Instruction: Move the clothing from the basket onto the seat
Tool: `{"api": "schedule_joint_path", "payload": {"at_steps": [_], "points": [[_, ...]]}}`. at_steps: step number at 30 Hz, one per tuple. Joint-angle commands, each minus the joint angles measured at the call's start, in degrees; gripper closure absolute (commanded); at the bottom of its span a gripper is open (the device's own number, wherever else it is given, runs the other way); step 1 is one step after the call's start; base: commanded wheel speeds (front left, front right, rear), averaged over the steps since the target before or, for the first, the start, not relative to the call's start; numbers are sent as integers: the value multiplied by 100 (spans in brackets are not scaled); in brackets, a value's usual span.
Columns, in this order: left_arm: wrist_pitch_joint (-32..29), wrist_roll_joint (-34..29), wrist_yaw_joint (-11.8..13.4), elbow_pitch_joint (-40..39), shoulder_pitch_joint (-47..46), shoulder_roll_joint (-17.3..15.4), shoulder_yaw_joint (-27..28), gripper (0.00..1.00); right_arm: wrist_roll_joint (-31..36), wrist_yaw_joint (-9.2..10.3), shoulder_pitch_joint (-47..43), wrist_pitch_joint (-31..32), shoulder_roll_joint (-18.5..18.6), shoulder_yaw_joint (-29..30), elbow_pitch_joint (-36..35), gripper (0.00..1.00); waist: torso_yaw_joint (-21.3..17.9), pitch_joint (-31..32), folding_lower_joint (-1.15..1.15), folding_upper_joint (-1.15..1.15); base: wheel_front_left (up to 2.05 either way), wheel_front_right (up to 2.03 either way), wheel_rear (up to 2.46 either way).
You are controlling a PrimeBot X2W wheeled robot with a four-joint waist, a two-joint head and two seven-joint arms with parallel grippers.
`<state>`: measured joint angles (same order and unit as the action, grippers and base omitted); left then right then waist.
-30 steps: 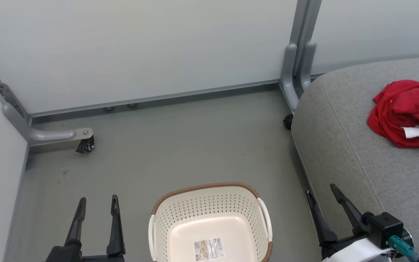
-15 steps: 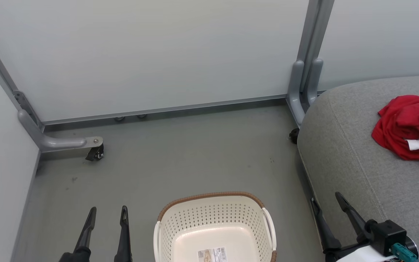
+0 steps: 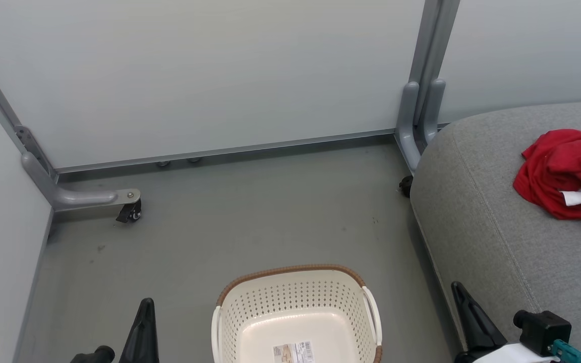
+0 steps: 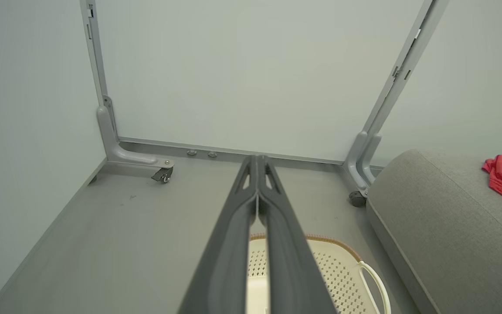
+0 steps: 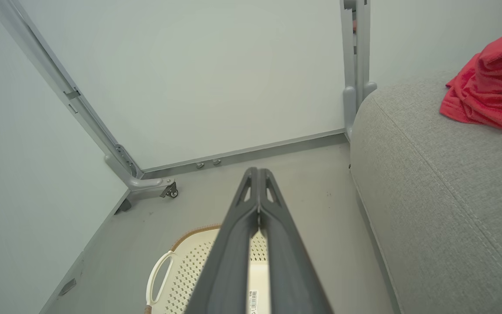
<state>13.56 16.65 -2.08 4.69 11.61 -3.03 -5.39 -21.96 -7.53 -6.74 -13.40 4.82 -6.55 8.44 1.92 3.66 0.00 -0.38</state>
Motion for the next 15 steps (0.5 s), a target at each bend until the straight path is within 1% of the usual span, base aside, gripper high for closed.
{"api": "schedule_joint_path", "payload": {"at_steps": [1,15], "points": [[-47,305,-36,-48,-196,-51,46,100,-283,1,161,49,40,56,-52,100,-2,-5,0,3,0,0,0],[-333,1771,-144,163,-522,-124,153,100,-1629,1,395,351,62,212,65,100,-25,-49,0,7,0,0,0]]}}
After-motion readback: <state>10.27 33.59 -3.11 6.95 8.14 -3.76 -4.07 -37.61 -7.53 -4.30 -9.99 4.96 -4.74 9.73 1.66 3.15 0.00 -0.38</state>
